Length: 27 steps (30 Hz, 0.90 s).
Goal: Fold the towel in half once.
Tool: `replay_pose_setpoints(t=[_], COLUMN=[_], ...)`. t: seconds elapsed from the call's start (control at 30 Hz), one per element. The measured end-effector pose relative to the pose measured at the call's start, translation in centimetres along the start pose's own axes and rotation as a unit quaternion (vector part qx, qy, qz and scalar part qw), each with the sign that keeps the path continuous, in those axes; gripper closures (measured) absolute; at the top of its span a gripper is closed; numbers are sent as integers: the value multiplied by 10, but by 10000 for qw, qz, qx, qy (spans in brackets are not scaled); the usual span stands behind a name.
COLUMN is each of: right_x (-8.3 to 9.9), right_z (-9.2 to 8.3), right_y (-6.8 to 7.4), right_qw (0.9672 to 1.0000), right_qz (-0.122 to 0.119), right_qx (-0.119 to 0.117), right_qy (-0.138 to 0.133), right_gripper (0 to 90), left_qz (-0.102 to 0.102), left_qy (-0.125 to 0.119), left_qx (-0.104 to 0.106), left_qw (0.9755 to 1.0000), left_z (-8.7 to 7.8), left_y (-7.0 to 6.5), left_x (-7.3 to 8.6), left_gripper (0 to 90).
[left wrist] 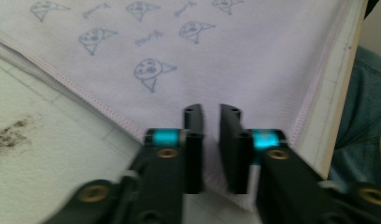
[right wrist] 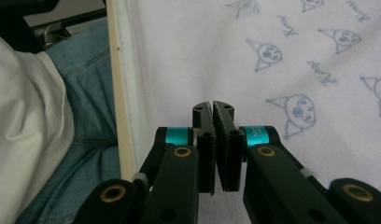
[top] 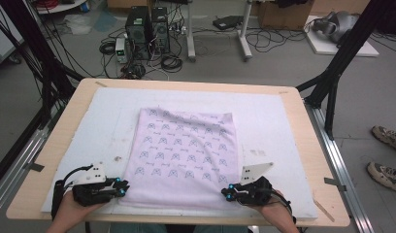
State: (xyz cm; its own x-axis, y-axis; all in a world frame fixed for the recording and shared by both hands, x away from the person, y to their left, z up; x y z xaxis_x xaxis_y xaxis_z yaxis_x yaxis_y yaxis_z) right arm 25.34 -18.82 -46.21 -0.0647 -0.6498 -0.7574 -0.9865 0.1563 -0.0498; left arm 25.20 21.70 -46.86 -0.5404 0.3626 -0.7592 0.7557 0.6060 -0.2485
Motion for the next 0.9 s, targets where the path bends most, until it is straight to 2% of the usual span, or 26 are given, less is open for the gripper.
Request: replay_pose_setpoints(t=[0.03, 0.1, 0.13, 0.17, 0.2, 0.23, 0.27, 0.3, 0.33, 0.4, 0.43, 0.47, 0.5, 0.57, 0.6, 0.63, 0.67, 0.7, 0.73, 0.77, 0.83, 0.87, 0.9], right_x=[1, 4, 5, 6, 8, 11, 12, 13, 14, 12, 9, 6, 2, -13, -20, -26, -30, -33, -34, -35, -35, -34, -30], right_z=[0, 1, 2, 4, 6, 9, 9, 9, 8, 6, 2, -2, -5, -13, -15, -16, -16, -14, -11, -8, 3, 8, 14], right_y=[-1, 3, 7, 11, 14, 15, 16, 16, 17, 16, 9, -1, -11, -52, -72, -93, -114, -134, -149, -169, -207, -221, -233], right_qw=[10000, 10000, 9999, 9999, 9999, 9997, 9998, 9999, 9998, 9995, 9997, 9999, 9999, 9981, 9971, 9954, 9933, 9911, 9897, 9873, 9807, 9771, 9734], right_qz=[32, 73, 30, -29, -93, -130, -142, -92, -59, -57, -61, -1, 22, 68, 128, 185, 234, 239, 316, 423, 591, 618, 762], right_qx=[7, -46, -103, -130, -116, -73, 20, -49, -120, -282, -178, -52, 71, 609, 749, 942, 1125, 1288, 1371, 1496, 1796, 1951, 2044], right_qy=[-67, -46, -60, -45, 78, 200, 159, 129, 135, 142, 129, 138, 147, 102, 92, 56, 122, 218, 268, 325, 497, 586, 705], right_gripper=[744, 656, 648, 647, 656, 683, 743, 826, 828, 769, 733, 731, 731, 746, 748, 751, 751, 746, 740, 733, 699, 674, 669], left_qz=[3, 87, 158, 237, 273, 232, 195, 178, 145, 136, 81, 48, 36, -142, -195, -160, -169, -340, -486, -419, -520, -570, -639], left_qy=[24, 93, 140, 221, 182, 192, 171, 196, 195, 187, 109, 39, -54, -276, -365, -454, -547, -660, -707, -677, -610, -581, -496], left_qx=[67, 101, 96, 70, 22, 88, 86, 87, 104, 178, 199, 116, 12, -112, -231, -408, -565, -534, -529, -711, -937, -1053, -1066], left_qw=[10000, 9999, 9997, 9995, 9995, 9995, 9996, 9996, 9997, 9996, 9997, 9999, 10000, 9995, 9989, 9980, 9968, 9958, 9949, 9943, 9924, 9911, 9910], left_z=[1, 4, 6, 8, 8, 7, 7, 6, 4, -1, -2, -3, -1, 5, 10, 16, 23, 28, 36, 43, 61, 67, 72], left_y=[-2, -6, -7, -8, -7, -7, -7, -8, -9, -8, -5, -1, 7, 25, 36, 46, 57, 65, 74, 83, 100, 106, 110], left_x=[0, 2, 4, 6, 8, 8, 8, 9, 10, 8, 2, -4, -17, -43, -55, -68, -79, -86, -95, -102, -110, -110, -110], left_gripper=[592, 597, 627, 682, 766, 836, 875, 883, 884, 881, 868, 823, 765, 741, 743, 752, 761, 766, 771, 772, 770, 768, 768])
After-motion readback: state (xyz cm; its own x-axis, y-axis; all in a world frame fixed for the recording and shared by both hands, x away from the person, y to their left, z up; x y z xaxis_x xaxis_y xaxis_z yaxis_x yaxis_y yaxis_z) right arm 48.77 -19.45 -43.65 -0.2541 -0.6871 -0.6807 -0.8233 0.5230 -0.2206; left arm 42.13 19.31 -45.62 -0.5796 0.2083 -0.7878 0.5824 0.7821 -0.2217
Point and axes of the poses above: each handheld gripper's, and its own axes: z roughly forward along the jaws, x roughly out of its underside, y roughly to its left, the point moved 5 cm from there along z, roughly forward along the jaws, and after that the axes turned 13 degrees about -z, right-handed, at the moved point
